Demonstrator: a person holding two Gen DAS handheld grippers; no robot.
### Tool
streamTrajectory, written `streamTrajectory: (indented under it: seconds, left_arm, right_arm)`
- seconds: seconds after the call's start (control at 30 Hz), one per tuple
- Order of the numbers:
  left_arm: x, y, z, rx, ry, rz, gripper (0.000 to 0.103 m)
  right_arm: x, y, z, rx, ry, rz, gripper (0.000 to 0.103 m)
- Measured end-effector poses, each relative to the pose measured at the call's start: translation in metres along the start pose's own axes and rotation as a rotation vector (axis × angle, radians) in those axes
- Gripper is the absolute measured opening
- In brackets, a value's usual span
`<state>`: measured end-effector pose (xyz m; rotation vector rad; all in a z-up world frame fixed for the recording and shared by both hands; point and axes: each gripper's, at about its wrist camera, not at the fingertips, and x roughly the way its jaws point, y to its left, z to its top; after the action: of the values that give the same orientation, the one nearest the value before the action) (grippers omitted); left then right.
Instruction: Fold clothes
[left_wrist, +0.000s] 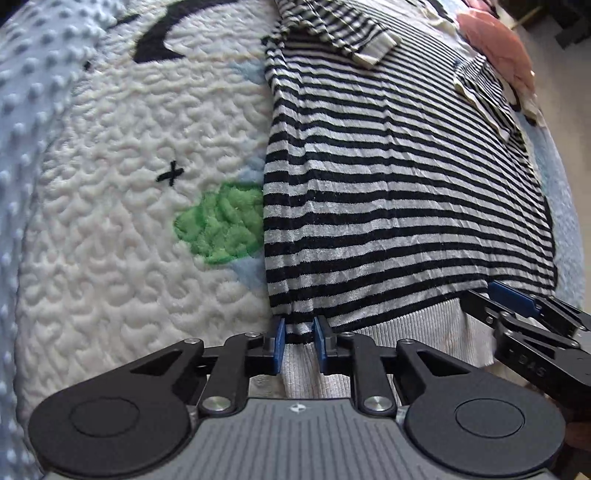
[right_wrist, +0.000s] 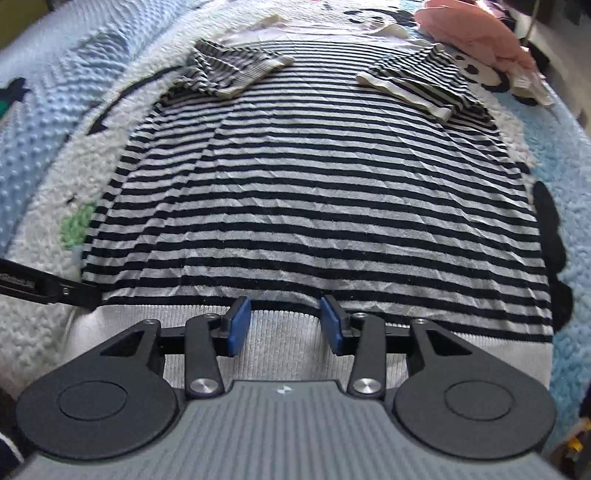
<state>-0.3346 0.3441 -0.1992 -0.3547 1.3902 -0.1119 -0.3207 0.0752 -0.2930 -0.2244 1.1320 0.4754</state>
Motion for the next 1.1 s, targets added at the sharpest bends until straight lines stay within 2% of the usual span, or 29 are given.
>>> streamTrajectory:
  seconds: [0.17, 0.23, 0.47, 0.67, 1.0, 1.1]
  left_arm:
    - [0.005, 0.012, 0.013, 0.1, 0.075, -0.088, 0.02]
    - [0.007, 0.009, 0.018, 0.18, 0.105, -0.097, 0.02]
    - [0.01, 0.006, 0.027, 0.264, 0.156, -0.115, 0.02]
    - [0.01, -0.007, 0.03, 0.288, 0.179, -0.056, 0.02]
    - [0.01, -0.041, 0.032, 0.346, 0.212, 0.11, 0.019]
    - [0.006, -0.046, 0.037, 0.368, 0.235, 0.13, 0.02]
  right_arm:
    - [0.009, 0.013, 0.007, 0.142, 0.039, -0.112, 0.045]
    - [0.014, 0.019, 0.005, 0.175, 0.029, -0.16, 0.047]
    - [0.017, 0.039, -0.001, 0.222, -0.003, -0.298, 0.047]
    - [0.019, 0.041, -0.004, 0.214, -0.022, -0.318, 0.047]
    - [0.018, 0.041, -0.013, 0.264, -0.089, -0.318, 0.049]
    - [0.017, 0.042, -0.014, 0.291, -0.099, -0.32, 0.049]
